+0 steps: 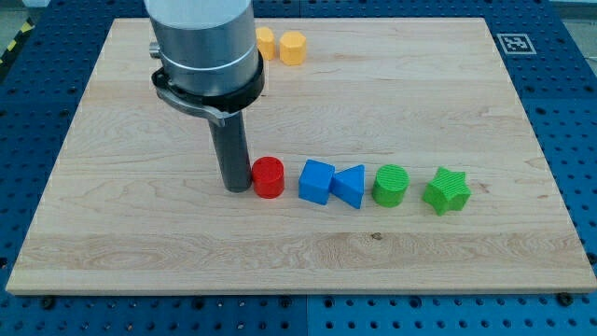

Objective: Move the red star towards the bottom center

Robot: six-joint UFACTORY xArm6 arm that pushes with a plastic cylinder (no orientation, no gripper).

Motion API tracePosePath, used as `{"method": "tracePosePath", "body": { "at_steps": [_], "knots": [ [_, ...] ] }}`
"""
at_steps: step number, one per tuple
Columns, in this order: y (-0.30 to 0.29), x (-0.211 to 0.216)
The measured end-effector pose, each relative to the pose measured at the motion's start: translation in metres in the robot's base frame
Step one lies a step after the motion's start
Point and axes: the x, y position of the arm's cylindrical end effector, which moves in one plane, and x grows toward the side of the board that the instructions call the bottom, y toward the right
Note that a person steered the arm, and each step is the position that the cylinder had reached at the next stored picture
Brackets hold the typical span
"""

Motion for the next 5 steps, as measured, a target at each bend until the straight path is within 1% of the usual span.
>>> {"method": "tracePosePath", "body": {
  "at_steps": [1, 2, 3, 4, 5],
  "knots": [
    [-0.030, 0.000],
    [-0.092, -0.020],
    [-0.141, -0.062],
    [-0.154, -0.129],
    [-0.147, -0.207]
  ]
}}
